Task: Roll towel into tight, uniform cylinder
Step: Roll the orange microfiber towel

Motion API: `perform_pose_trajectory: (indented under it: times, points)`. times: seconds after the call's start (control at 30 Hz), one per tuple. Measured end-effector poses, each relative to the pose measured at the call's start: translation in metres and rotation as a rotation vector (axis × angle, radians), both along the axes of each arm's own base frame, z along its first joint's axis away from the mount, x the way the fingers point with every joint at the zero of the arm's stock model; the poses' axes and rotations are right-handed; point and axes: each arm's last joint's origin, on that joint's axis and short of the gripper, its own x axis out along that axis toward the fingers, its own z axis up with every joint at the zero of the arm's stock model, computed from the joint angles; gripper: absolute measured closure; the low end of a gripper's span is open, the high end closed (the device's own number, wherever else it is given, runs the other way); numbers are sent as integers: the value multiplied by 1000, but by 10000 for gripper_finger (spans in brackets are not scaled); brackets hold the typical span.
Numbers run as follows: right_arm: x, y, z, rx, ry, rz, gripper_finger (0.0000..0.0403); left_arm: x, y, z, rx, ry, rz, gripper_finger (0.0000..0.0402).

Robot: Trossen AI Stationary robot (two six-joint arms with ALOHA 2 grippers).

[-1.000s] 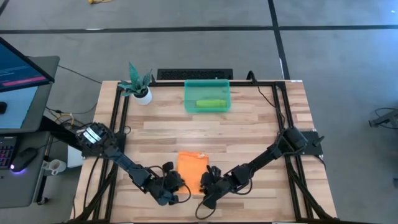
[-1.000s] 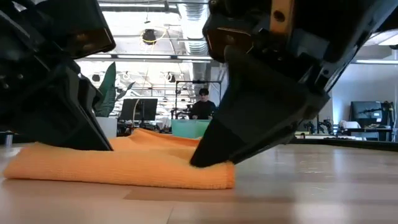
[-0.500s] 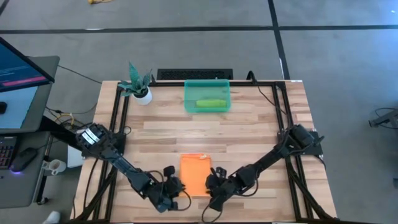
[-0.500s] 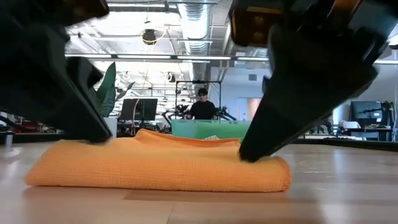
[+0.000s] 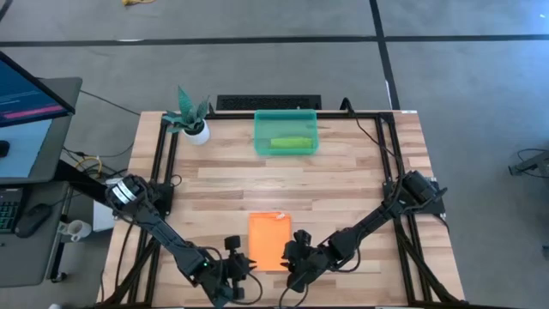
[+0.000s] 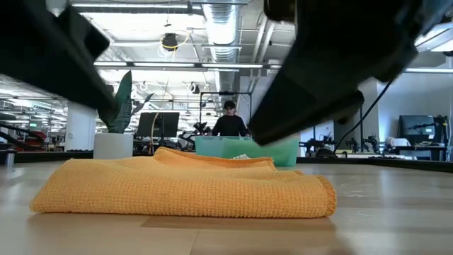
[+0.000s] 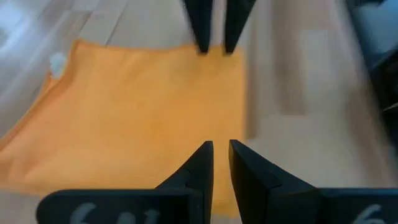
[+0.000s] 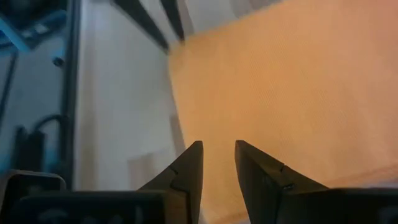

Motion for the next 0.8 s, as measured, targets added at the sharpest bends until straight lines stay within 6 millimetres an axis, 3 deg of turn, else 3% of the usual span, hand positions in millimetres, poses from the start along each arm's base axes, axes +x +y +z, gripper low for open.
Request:
perform_pose_trajectory:
  times: [0.3, 0.8]
  points:
    - [2, 0, -4, 7, 7, -4, 286, 1, -1, -33, 10, 71, 41, 359]
    - [-2, 0, -8, 23, 46, -18, 286, 1, -3, -35, -60, 87, 47, 359]
